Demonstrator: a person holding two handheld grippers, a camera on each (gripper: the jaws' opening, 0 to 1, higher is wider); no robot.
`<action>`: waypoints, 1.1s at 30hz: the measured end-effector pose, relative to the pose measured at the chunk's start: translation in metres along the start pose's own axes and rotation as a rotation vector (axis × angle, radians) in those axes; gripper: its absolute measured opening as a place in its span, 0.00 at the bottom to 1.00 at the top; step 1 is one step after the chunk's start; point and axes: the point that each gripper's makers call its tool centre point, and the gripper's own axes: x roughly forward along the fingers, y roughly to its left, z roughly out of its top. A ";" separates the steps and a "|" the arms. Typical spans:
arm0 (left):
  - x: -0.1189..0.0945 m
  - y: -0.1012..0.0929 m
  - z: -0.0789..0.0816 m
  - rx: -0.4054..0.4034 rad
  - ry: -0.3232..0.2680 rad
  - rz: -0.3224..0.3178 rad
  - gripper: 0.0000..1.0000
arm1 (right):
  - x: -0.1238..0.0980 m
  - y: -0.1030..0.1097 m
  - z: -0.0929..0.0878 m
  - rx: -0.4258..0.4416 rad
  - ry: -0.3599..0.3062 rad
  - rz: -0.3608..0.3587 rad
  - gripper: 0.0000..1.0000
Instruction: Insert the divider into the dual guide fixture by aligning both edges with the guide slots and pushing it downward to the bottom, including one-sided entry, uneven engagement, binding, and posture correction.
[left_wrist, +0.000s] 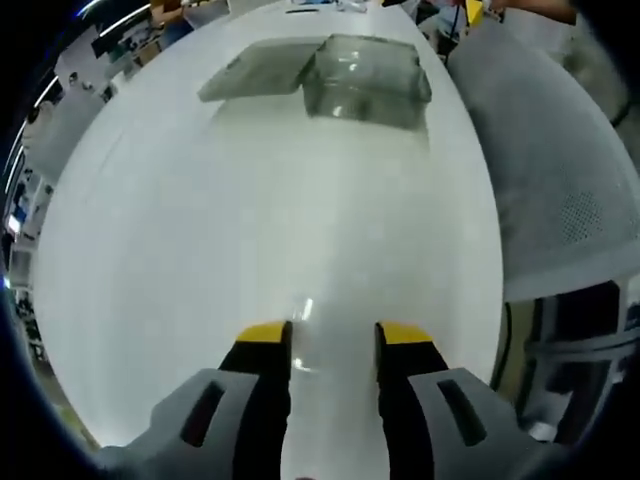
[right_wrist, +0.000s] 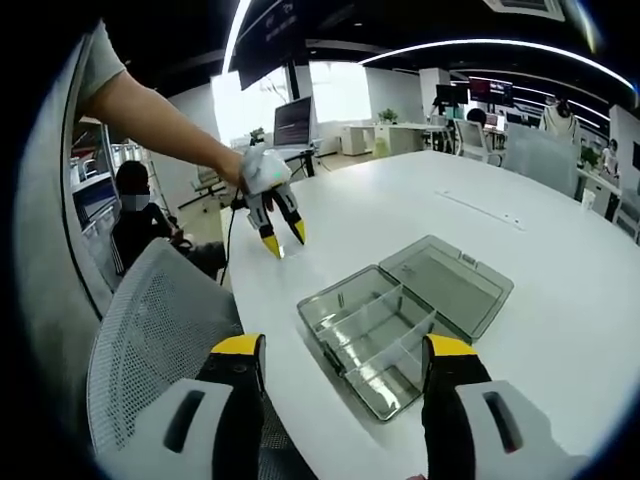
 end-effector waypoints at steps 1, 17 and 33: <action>0.000 0.001 0.000 -0.002 0.001 0.000 0.31 | 0.000 0.000 0.000 -0.001 0.000 -0.001 0.60; 0.000 0.000 0.002 -0.019 0.022 0.017 0.29 | -0.001 0.001 0.001 -0.001 -0.003 -0.004 0.60; -0.001 0.000 0.017 0.007 0.019 0.012 0.28 | -0.001 0.001 0.002 0.002 -0.007 -0.007 0.60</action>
